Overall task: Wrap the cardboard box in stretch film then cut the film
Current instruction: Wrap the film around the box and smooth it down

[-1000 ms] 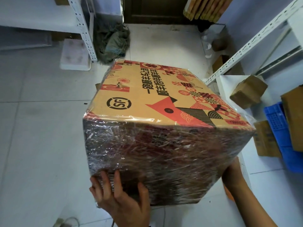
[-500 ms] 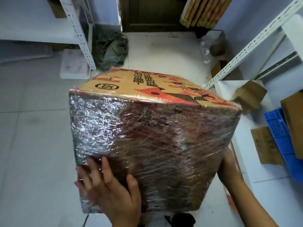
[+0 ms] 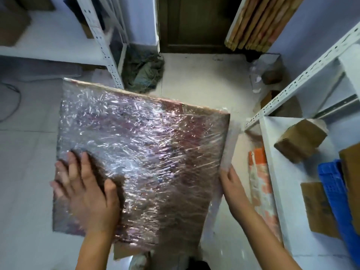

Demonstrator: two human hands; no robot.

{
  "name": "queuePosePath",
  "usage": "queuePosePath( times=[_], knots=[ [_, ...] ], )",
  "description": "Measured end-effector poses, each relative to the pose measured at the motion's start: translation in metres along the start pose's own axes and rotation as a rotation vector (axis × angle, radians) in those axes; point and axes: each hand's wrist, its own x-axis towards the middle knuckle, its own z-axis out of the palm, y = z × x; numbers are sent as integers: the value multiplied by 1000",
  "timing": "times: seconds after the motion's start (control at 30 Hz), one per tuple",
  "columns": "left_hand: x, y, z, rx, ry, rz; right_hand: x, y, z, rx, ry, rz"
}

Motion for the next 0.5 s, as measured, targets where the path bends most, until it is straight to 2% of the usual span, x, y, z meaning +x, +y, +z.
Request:
queuePosePath(
  times=[0.27,0.5],
  knots=[
    [9,17,4,36,48,-15,19,6,-16,-11,-141,-13],
    [14,24,3,74,14,-38,24,0,-15,-21,-143,-7]
  ],
)
